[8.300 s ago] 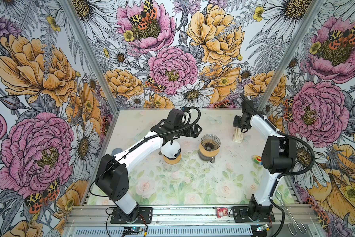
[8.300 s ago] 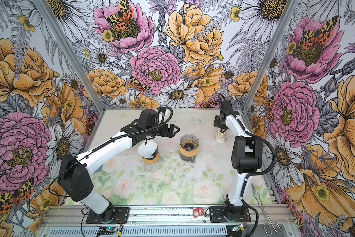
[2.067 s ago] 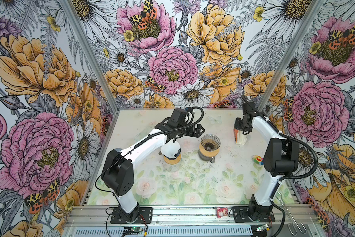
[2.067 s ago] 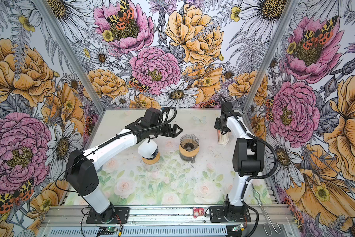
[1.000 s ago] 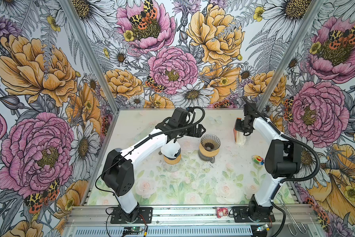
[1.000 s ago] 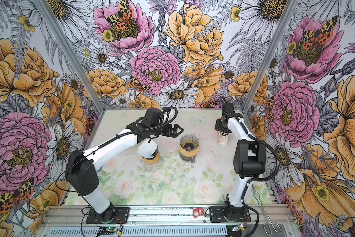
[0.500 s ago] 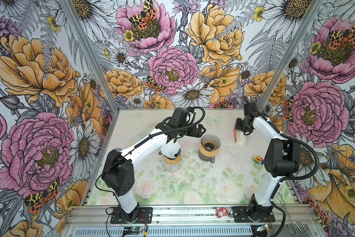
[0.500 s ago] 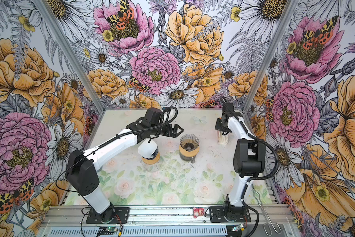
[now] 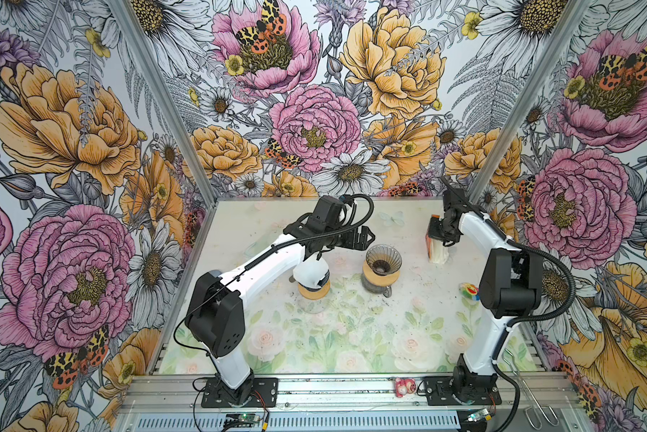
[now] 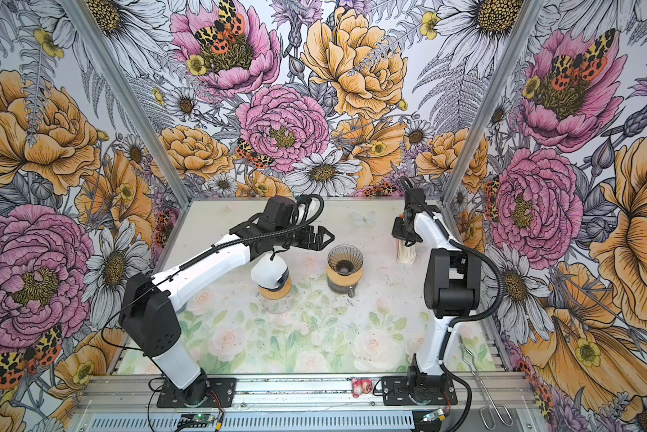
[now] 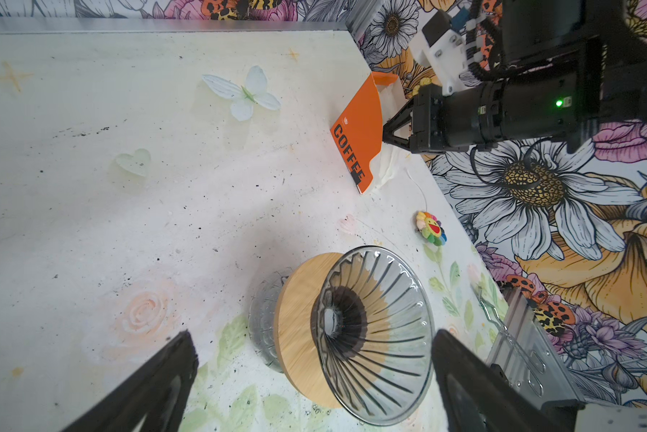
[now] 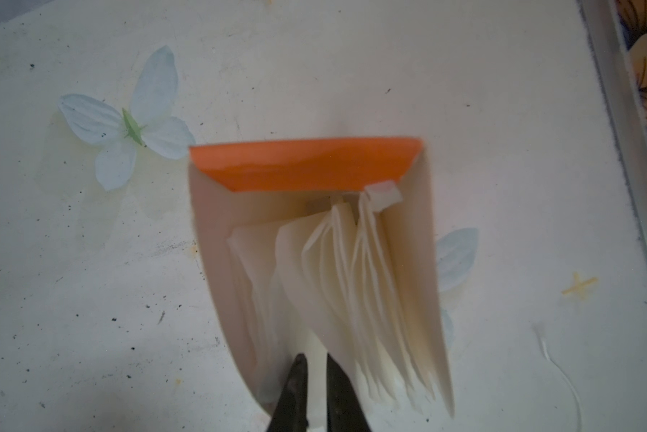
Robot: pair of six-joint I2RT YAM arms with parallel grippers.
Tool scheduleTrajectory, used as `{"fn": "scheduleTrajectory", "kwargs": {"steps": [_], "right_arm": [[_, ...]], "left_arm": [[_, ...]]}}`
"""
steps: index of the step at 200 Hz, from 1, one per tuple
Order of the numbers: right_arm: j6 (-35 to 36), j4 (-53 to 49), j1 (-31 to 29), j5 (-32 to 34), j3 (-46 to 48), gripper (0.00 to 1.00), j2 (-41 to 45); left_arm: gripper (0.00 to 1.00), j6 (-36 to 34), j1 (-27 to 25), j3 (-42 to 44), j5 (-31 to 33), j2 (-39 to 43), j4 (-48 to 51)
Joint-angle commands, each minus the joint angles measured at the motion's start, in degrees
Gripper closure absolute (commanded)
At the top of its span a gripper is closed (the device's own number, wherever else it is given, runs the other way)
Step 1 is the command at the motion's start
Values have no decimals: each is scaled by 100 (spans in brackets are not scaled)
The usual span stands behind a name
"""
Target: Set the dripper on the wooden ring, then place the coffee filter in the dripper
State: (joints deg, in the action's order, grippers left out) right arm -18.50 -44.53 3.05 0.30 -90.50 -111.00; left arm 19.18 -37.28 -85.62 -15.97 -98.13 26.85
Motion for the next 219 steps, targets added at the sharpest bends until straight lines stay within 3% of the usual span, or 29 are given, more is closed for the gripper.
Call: {"fn": "scheduleTrajectory", "kwargs": {"steps": [1, 46, 124, 219], "right_arm": [[-12, 41, 21, 26, -240, 88, -106], [-5, 41, 20, 6, -219, 91, -55], [10, 38, 6, 321, 192, 80, 603], [47, 41, 12, 207, 36, 82, 238]], "left_arm": [[1, -9, -33, -196, -17, -102, 35], [1, -8, -34, -211, -21, -113, 31], [1, -19, -60, -261, -55, -172, 31], [1, -19, -67, -284, -48, -190, 46]]}}
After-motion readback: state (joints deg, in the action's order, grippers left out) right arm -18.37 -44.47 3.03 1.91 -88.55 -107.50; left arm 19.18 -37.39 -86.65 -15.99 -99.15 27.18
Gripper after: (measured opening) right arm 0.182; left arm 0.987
